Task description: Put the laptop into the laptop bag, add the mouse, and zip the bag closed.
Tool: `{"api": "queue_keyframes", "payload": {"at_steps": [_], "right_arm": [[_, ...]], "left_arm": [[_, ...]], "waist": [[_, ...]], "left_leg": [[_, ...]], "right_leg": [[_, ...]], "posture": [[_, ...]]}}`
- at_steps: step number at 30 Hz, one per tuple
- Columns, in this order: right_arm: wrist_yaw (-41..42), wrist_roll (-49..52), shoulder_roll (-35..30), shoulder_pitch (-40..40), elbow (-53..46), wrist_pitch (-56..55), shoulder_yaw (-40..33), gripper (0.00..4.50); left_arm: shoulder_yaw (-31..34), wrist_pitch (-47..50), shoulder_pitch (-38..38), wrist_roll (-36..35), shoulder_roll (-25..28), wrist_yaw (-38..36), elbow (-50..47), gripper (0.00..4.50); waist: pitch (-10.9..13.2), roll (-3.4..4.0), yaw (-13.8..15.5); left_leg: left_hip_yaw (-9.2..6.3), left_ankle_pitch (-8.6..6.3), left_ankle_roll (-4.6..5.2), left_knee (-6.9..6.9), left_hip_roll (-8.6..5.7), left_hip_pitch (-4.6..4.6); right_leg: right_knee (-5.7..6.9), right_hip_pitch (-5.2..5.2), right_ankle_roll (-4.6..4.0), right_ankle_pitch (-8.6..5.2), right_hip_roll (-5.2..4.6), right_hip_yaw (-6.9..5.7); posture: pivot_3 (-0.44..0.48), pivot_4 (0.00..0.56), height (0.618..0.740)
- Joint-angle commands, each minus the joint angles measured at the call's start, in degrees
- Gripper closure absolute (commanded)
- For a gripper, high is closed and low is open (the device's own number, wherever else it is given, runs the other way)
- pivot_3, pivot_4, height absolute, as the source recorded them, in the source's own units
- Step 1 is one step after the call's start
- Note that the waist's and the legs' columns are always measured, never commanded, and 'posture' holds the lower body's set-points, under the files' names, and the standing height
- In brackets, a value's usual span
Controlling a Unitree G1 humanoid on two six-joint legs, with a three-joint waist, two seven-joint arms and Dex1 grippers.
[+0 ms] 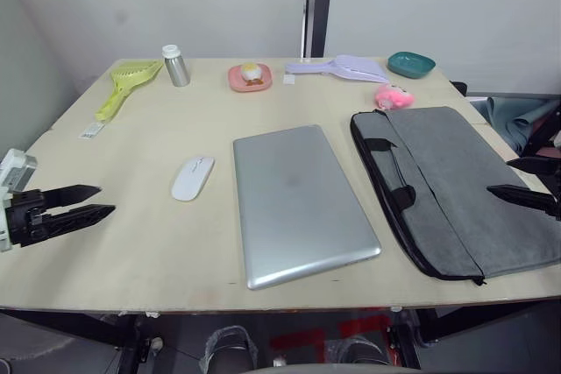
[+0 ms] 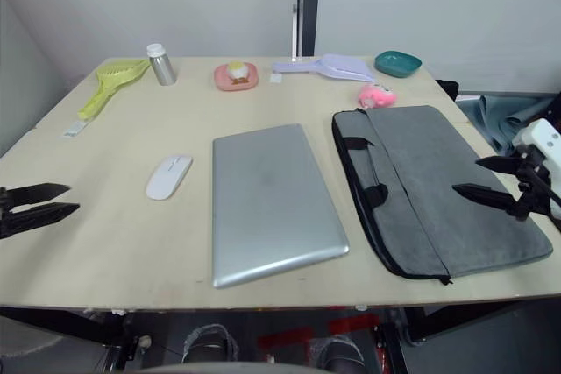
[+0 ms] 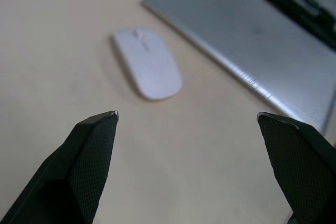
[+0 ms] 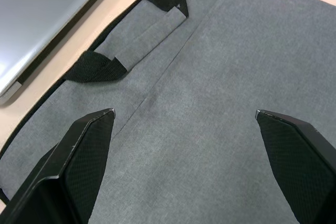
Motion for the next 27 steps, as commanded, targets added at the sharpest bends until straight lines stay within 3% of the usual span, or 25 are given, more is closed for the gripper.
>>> {"api": "queue_keyframes", "payload": {"at_steps": [1, 7, 14, 20, 27], "right_arm": [[-1.3, 4.6, 1.0, -3.1, -5.4, 2.6, -2.3, 0.00], [-5.3, 8.0, 3.1, -8.6, -11.1, 7.9, 2.8, 1.92], [-6.3, 0.0, 8.1, -19.0, -10.3, 3.4, 21.5, 4.36], [-6.7, -11.5, 15.7, -30.2, 0.4, -4.6, 35.5, 4.46], [-7.3, -21.8, 23.9, -38.6, 13.3, -14.7, 43.9, 4.46]], "left_arm": [[-0.1, 5.1, -1.2, -6.4, -2.8, 2.0, -7.8, 0.04], [-4.3, 11.7, 0.1, -11.4, -6.9, 5.9, -16.1, 0.00], [-12.2, 27.7, -6.0, -16.8, -15.7, 20.4, -15.4, 0.00], [-11.5, 39.6, -14.1, -19.2, -23.2, 32.7, -7.4, 0.00], [-13.5, 42.9, -19.8, -15.6, -26.0, 39.8, -0.8, 0.00]], "waist": [[0.0, 0.04, -0.1], [0.0, 0.06, -0.5], [0.0, 0.09, -0.2], [0.0, 0.08, -0.5], [0.0, 0.08, -0.6]], "left_leg": [[0.00, 0.00, 0.00, 0.01, 0.00, 0.01], [0.00, 0.02, 0.02, 0.02, 0.03, 0.01], [-0.07, 0.02, 0.01, 0.22, 0.00, 0.02], [-0.13, 0.04, 0.00, 0.41, -0.03, -0.06], [-0.17, 0.06, -0.02, 0.47, -0.06, -0.14]], "right_leg": [[0.02, 0.00, 0.00, 0.00, 0.00, 0.01], [0.09, -0.01, 0.00, 0.00, 0.06, 0.03], [0.34, -0.02, 0.00, 0.00, 0.03, 0.01], [0.52, -0.07, -0.01, 0.01, 0.03, 0.02], [0.56, -0.09, -0.01, 0.01, 0.02, 0.00]], "posture": [[0.000, 0.150, 0.740], [0.000, 0.150, 0.740], [0.000, 0.150, 0.740], [0.000, 0.150, 0.740], [0.000, 0.150, 0.740]]}}
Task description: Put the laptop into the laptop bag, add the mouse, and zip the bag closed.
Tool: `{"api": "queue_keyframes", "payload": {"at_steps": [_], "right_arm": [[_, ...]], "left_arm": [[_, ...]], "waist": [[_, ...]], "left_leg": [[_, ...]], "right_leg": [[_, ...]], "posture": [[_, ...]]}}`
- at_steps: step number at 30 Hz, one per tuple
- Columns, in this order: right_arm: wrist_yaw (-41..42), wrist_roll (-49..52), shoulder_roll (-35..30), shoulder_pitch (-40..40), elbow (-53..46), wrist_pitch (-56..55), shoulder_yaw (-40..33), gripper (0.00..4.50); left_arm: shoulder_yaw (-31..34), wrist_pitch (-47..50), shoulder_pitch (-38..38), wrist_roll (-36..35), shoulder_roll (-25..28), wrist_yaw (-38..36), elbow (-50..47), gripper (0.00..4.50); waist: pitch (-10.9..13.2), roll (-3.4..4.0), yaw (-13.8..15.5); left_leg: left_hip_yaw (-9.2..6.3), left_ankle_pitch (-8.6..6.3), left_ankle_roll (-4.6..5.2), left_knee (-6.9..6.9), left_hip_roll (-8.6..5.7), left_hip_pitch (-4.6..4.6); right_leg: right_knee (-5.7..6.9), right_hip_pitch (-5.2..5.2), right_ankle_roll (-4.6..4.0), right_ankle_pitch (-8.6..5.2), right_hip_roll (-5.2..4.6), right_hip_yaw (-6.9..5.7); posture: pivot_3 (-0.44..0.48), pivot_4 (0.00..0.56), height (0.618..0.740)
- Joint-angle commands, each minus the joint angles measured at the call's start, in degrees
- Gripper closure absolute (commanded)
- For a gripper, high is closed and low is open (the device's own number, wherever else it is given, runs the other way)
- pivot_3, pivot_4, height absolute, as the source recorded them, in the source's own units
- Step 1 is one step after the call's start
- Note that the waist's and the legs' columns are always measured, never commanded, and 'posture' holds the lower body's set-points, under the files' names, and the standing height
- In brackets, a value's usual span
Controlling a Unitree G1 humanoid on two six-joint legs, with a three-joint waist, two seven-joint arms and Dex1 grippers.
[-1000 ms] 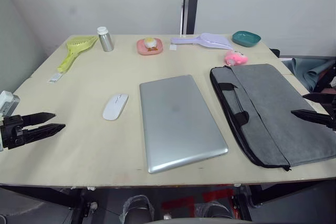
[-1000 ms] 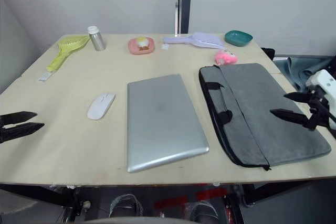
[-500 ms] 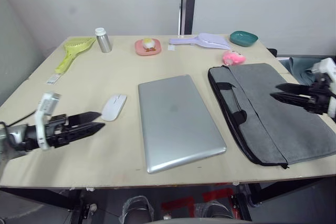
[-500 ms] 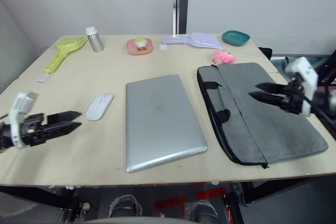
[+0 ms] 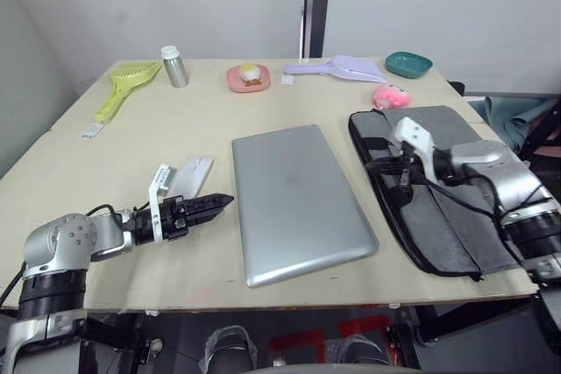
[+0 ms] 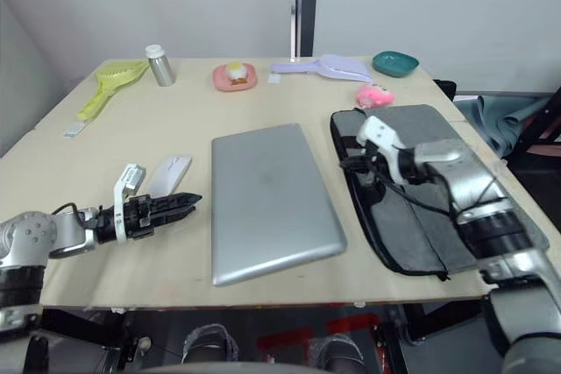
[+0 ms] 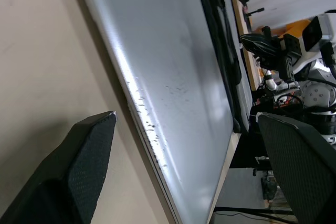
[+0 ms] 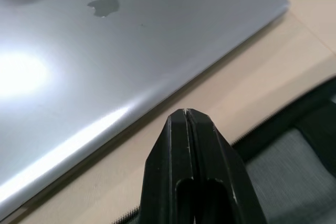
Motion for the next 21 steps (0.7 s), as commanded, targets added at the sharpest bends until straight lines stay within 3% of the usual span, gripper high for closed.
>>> {"api": "queue_keyframes", "payload": {"at_steps": [1, 9, 21], "right_arm": [[-2.8, -8.4, 1.8, -4.4, 7.6, -7.8, 4.0, 4.46], [-5.1, -17.6, 8.5, -8.2, 18.5, -15.8, 9.0, 4.46], [-2.1, -16.9, 16.6, -7.7, 14.1, -14.3, 8.7, 4.46]], "left_arm": [[-1.5, -0.8, -1.2, 3.0, -0.1, 2.6, 2.7, 0.00], [-4.5, -3.7, -3.8, 4.9, -2.8, 2.8, 7.4, 0.00], [-7.9, -5.4, -5.0, 8.6, -3.7, 0.8, 12.3, 0.00]], "waist": [[0.0, -0.01, -0.1], [0.0, 0.01, 0.3], [-0.1, 0.10, -0.9]], "left_leg": [[0.00, 0.00, 0.00, 0.00, 0.00, 0.01], [-0.14, 0.03, -0.27, 0.00, -0.07, 0.08], [-0.17, 0.00, -0.57, -0.33, -0.11, 0.92]], "right_leg": [[0.00, 0.01, 0.00, 0.00, 0.00, -0.01], [0.21, 0.08, -0.03, 0.02, -0.09, -0.08], [0.35, 0.70, -0.15, 0.09, -0.06, -0.03]], "posture": [[0.000, 0.150, 0.740], [0.000, 0.150, 0.740], [0.000, 0.150, 0.740]]}}
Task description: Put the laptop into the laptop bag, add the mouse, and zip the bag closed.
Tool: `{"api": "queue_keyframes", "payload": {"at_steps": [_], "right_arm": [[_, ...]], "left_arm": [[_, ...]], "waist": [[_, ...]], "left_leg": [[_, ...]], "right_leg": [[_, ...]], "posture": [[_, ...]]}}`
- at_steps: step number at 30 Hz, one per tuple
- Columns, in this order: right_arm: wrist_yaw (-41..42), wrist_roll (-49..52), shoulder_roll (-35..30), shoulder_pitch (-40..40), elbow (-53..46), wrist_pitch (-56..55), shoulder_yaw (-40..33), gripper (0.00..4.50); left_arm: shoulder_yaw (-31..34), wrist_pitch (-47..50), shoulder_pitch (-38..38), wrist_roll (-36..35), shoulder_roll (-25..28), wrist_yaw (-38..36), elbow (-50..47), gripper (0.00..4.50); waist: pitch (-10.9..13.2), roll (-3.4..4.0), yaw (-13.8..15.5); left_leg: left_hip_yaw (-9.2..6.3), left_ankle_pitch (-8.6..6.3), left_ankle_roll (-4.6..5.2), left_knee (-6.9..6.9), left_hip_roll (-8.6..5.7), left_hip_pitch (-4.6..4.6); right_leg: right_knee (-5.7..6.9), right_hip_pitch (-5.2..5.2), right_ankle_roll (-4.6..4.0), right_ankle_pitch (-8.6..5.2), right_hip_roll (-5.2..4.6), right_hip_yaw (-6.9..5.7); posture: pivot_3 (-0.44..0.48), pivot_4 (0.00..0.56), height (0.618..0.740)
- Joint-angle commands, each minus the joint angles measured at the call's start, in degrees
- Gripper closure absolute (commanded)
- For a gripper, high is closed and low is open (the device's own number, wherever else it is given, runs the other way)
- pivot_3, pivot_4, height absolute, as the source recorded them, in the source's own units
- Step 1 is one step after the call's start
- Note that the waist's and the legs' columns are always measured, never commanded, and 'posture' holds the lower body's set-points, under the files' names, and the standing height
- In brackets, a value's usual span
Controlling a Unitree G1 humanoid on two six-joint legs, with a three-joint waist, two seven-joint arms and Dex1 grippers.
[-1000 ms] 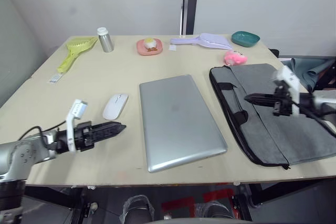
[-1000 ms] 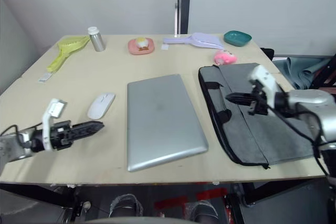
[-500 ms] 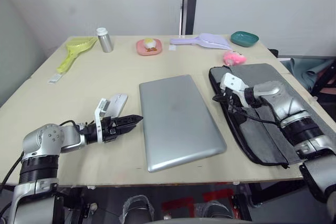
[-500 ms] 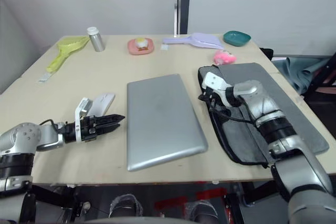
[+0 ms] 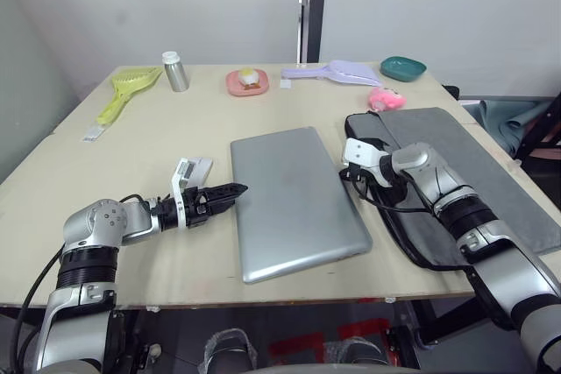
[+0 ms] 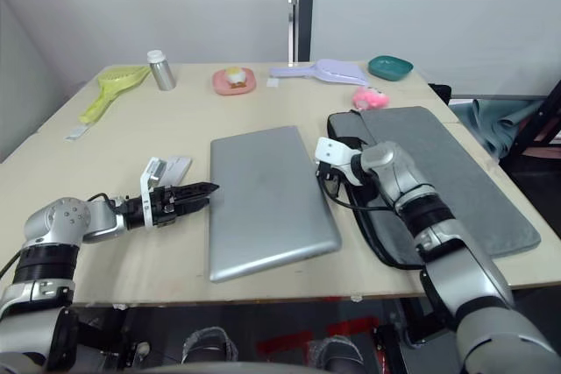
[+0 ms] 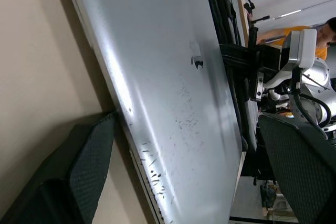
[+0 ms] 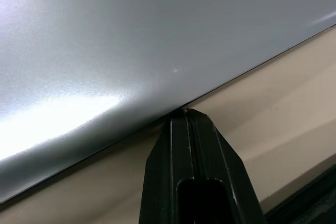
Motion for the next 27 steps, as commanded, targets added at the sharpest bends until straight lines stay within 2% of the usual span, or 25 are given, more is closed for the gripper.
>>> {"api": "queue_keyframes", "payload": {"at_steps": [1, 9, 14, 15, 16, 24, 25, 27], "right_arm": [[2.4, 2.7, 4.2, 0.0, -5.8, 0.1, 0.3, 4.46], [3.6, 4.1, 6.8, 0.4, -9.2, 3.6, -1.3, 4.46], [2.9, 1.3, 4.5, 0.4, -6.2, 1.4, -0.6, 4.46], [3.0, 1.2, 4.2, 0.4, -6.1, 1.3, -0.7, 4.50], [2.8, 1.1, 3.8, 0.3, -5.8, 1.1, -0.9, 4.50], [6.3, 4.1, -1.3, -1.0, -7.2, 2.3, -4.2, 4.50], [7.0, 4.6, -1.9, -1.2, -7.6, 2.8, -4.6, 4.50], [8.2, 5.7, -2.9, -1.4, -8.5, 3.4, -5.3, 4.50]], "left_arm": [[-2.9, -0.1, 1.3, 3.2, -0.9, 1.1, 2.8, 0.00], [-2.7, 0.2, 2.0, 2.4, -0.3, -1.3, 1.5, 0.00], [-1.6, -0.3, 1.6, 2.0, 0.1, -2.9, 1.6, 0.00], [-1.3, -0.2, 1.5, 2.0, 0.2, -3.0, 1.7, 0.52], [-0.9, 0.1, 1.4, 1.6, 0.4, -3.4, 1.5, 0.75], [1.2, 5.9, -2.5, -3.2, 2.9, -5.1, -4.4, 3.64], [1.4, 6.9, -3.1, -3.9, 3.4, -5.3, -5.2, 3.95], [1.8, 8.3, -4.0, -4.8, 3.9, -5.0, -6.0, 4.12]], "waist": [[0.0, 0.05, -0.4], [0.0, 0.14, -0.6], [0.0, 0.18, -0.5], [0.0, 0.18, -0.5], [0.1, 0.18, -0.6], [0.2, 0.11, 0.2], [0.2, 0.12, 0.3], [0.2, 0.11, 0.3]], "left_leg": [[0.00, 0.00, 0.00, -0.07, 0.00, 0.02], [-0.03, 0.00, -0.02, -0.23, 0.00, 0.03], [0.03, 0.01, -0.06, -0.30, 0.00, -0.04], [0.03, 0.02, -0.06, -0.33, 0.00, -0.06], [0.04, 0.01, -0.06, -0.35, 0.00, -0.08], [-0.22, 0.36, 0.21, -0.47, 0.00, -1.05], [-0.28, 0.36, 0.20, -0.52, 0.00, -1.12], [-0.30, 0.36, 0.18, -0.64, 0.01, -1.17]], "right_leg": [[0.00, 0.00, 0.00, 0.00, 0.01, -0.01], [-0.03, -0.10, 0.00, 0.00, 0.01, -0.05], [-0.40, -0.08, 0.00, 0.00, 0.01, -0.05], [-0.48, -0.06, 0.00, 0.00, 0.01, -0.06], [-0.56, -0.06, 0.00, 0.00, 0.01, -0.06], [-1.31, -0.43, 0.01, 0.12, 0.02, -0.34], [-1.39, -0.42, 0.00, 0.11, 0.02, -0.43], [-1.48, -0.46, -0.01, 0.10, 0.04, -0.60]], "posture": [[0.000, 0.150, 0.740], [0.000, 0.150, 0.740], [0.000, 0.150, 0.740], [0.000, 0.150, 0.740], [0.000, 0.150, 0.740], [0.000, 0.150, 0.740], [0.000, 0.150, 0.740], [0.000, 0.150, 0.740]]}}
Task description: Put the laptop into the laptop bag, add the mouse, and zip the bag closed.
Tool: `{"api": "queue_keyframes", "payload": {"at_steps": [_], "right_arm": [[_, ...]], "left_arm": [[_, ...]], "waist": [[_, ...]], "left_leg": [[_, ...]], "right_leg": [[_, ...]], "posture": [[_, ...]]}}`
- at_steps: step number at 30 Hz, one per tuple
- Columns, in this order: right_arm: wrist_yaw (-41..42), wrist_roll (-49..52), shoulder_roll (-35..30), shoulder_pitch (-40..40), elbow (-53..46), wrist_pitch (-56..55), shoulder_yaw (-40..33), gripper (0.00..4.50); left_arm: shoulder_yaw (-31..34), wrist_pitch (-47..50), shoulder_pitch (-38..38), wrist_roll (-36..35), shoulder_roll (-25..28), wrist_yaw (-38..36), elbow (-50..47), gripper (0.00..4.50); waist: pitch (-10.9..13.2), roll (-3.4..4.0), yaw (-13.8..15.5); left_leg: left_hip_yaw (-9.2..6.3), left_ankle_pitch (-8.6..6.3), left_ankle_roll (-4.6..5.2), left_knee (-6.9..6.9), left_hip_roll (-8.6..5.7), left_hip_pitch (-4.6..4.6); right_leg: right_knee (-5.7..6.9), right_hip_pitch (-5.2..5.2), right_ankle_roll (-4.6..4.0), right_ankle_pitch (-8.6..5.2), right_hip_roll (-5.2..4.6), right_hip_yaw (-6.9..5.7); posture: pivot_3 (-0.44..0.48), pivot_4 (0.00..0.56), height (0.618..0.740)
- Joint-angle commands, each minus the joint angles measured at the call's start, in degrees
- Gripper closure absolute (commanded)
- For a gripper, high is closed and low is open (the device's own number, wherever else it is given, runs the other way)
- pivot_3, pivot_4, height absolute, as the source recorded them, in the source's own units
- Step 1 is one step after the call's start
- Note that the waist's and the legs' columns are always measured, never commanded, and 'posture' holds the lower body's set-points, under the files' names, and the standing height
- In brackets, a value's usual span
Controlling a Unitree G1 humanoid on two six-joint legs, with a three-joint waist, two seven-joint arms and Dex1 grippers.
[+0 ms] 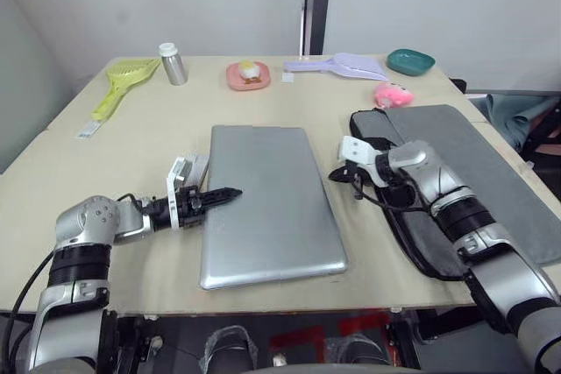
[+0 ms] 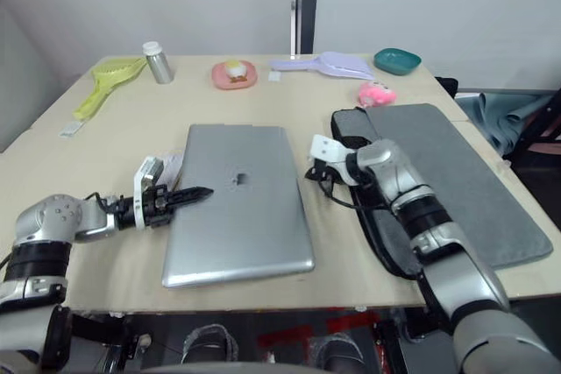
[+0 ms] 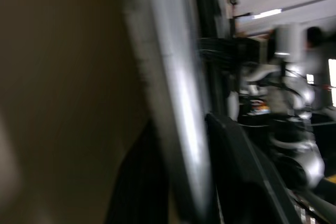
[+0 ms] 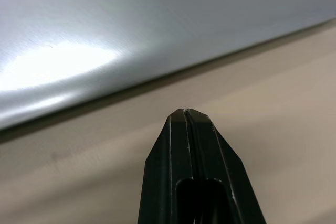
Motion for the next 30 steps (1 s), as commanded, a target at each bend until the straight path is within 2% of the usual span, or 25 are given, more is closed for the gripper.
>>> {"api": "queue_keyframes", "payload": {"at_steps": [1, 8, 12, 15, 18, 19, 22, 25, 29, 30], "right_arm": [[2.4, 2.9, -1.7, -1.8, -4.0, 1.0, -3.2, 4.50], [6.0, 14.0, -6.0, 0.2, -20.4, 11.3, -10.7, 4.50], [3.0, 20.1, -9.7, 2.8, -29.9, 19.9, -18.0, 4.50], [-2.4, 22.8, -13.9, 6.6, -36.4, 29.4, -24.9, 4.50], [-6.5, 24.9, -18.9, 14.4, -42.9, 39.9, -32.7, 3.72], [-7.8, 25.4, -20.5, 18.1, -45.9, 43.3, -36.0, 3.33], [-11.6, 28.7, -21.9, 24.8, -54.0, 53.3, -45.8, 2.34], [-11.1, 32.5, -23.1, 30.0, -58.2, 58.8, -55.3, 1.29], [-10.8, 36.3, -23.9, 33.8, -59.0, 60.5, -60.1, 0.04], [-11.0, 36.9, -23.9, 34.4, -59.1, 60.6, -60.3, 0.04]], "left_arm": [[0.7, 2.0, -2.3, -1.5, 2.2, 0.5, -4.5, 4.18], [4.1, 6.8, -3.7, -5.0, 2.8, 2.6, -8.6, 4.19], [8.5, 9.6, -4.2, -8.6, 3.5, 5.0, -10.5, 4.19], [12.2, 9.7, -3.6, -13.1, 6.1, 6.8, -10.1, 4.19], [15.8, 9.7, -2.4, -17.5, 9.6, 9.9, -8.5, 4.19], [16.9, 9.7, -1.4, -19.4, 11.0, 10.9, -8.2, 4.19], [18.2, 9.7, 2.6, -25.7, 14.7, 13.8, -8.3, 4.19], [17.9, 9.7, 7.0, -30.9, 18.5, 15.1, -7.7, 4.19], [17.4, 9.7, 7.1, -32.5, 19.8, 17.5, -5.1, 4.19], [17.3, 9.7, 6.6, -32.2, 19.8, 18.1, -4.3, 4.19]], "waist": [[0.0, 0.00, -0.1], [0.1, 0.03, -0.4], [0.1, 0.03, 0.0], [0.2, -0.01, 0.6], [0.3, -0.02, 0.8], [0.2, -0.02, 0.9], [0.3, -0.01, 0.9], [0.3, 0.00, 0.9], [0.3, -0.02, 1.0], [0.3, -0.02, 1.0]], "left_leg": [[0.00, 0.01, -0.03, -0.09, 0.02, 0.00], [-0.03, 0.04, -0.08, -0.22, 0.07, -0.06], [-0.07, 0.04, -0.10, -0.21, 0.07, -0.06], [-0.09, 0.05, -0.14, -0.19, 0.08, -0.06], [-0.09, 0.05, -0.18, -0.17, 0.07, -0.06], [-0.09, 0.05, -0.25, -0.19, 0.08, -0.05], [-0.06, 0.04, -0.30, -0.28, 0.07, -0.08], [-0.02, -0.05, -0.44, -0.29, 0.07, -0.03], [-0.03, -0.37, -0.55, -0.19, 0.10, 0.03], [-0.03, -0.36, -0.51, -0.15, 0.11, 0.07]], "right_leg": [[-0.06, -0.01, -0.01, -0.01, 0.01, -0.04], [-0.11, -0.07, -0.01, -0.02, 0.09, -0.12], [-0.12, -0.07, -0.03, -0.03, 0.08, -0.15], [-0.11, -0.06, -0.01, -0.02, 0.09, -0.15], [-0.12, -0.06, 0.00, -0.02, 0.09, -0.13], [-0.16, -0.05, 0.00, -0.02, 0.10, -0.13], [-0.33, -0.04, 0.01, -0.02, 0.11, -0.14], [-0.31, -0.07, 0.06, -0.03, 0.10, -0.07], [-0.20, -0.04, 0.09, -0.01, 0.10, -0.05], [-0.10, -0.04, 0.09, -0.01, 0.10, -0.03]], "posture": [[0.000, 0.150, 0.740], [0.000, 0.150, 0.740], [0.000, 0.150, 0.740], [0.000, 0.150, 0.740], [0.000, 0.150, 0.740], [0.000, 0.150, 0.740], [0.000, 0.150, 0.740], [0.000, 0.150, 0.740], [0.000, 0.150, 0.740], [0.000, 0.150, 0.740]]}}
